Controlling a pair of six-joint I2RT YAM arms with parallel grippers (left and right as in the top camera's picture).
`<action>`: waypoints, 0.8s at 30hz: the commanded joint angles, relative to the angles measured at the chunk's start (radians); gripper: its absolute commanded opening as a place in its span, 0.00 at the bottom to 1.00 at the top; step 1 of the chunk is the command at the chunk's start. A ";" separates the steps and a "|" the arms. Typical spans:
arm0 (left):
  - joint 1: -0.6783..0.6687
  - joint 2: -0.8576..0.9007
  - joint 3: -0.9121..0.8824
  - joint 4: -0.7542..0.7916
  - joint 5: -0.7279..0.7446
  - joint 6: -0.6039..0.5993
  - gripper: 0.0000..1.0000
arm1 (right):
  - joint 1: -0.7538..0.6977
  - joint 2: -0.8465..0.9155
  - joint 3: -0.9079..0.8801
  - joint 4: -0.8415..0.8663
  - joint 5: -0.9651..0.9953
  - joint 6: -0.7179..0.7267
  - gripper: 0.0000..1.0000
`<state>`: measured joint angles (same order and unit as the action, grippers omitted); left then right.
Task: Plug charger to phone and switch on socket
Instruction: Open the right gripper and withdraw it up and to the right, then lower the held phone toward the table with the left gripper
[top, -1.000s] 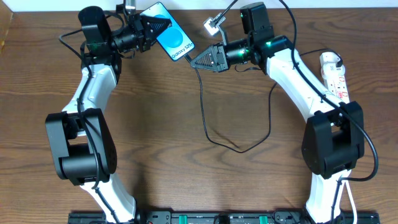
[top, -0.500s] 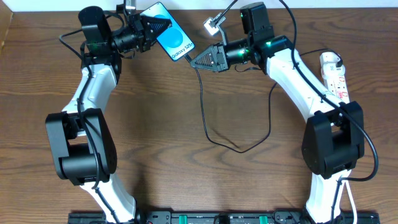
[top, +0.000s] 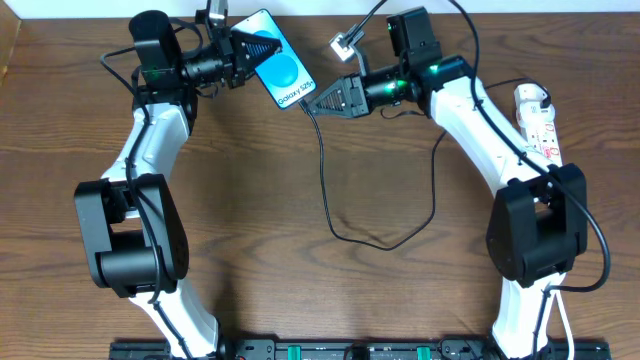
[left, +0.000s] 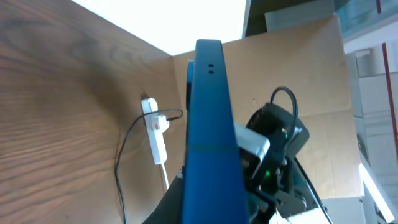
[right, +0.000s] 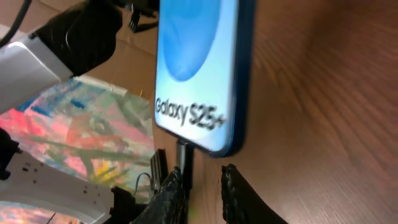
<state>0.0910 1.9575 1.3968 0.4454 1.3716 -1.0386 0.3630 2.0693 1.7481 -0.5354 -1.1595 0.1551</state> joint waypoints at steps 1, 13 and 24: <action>0.005 -0.022 -0.002 0.005 0.058 0.014 0.08 | -0.046 -0.024 0.025 -0.016 0.017 -0.023 0.21; -0.001 -0.011 -0.077 -0.050 0.060 0.063 0.07 | -0.121 -0.024 0.024 -0.187 0.280 -0.042 0.30; -0.032 -0.010 -0.084 -0.433 -0.052 0.333 0.07 | -0.120 -0.023 0.024 -0.228 0.350 -0.052 0.33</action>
<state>0.0734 1.9579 1.2991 0.0437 1.3598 -0.7994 0.2398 2.0693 1.7531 -0.7570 -0.8284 0.1242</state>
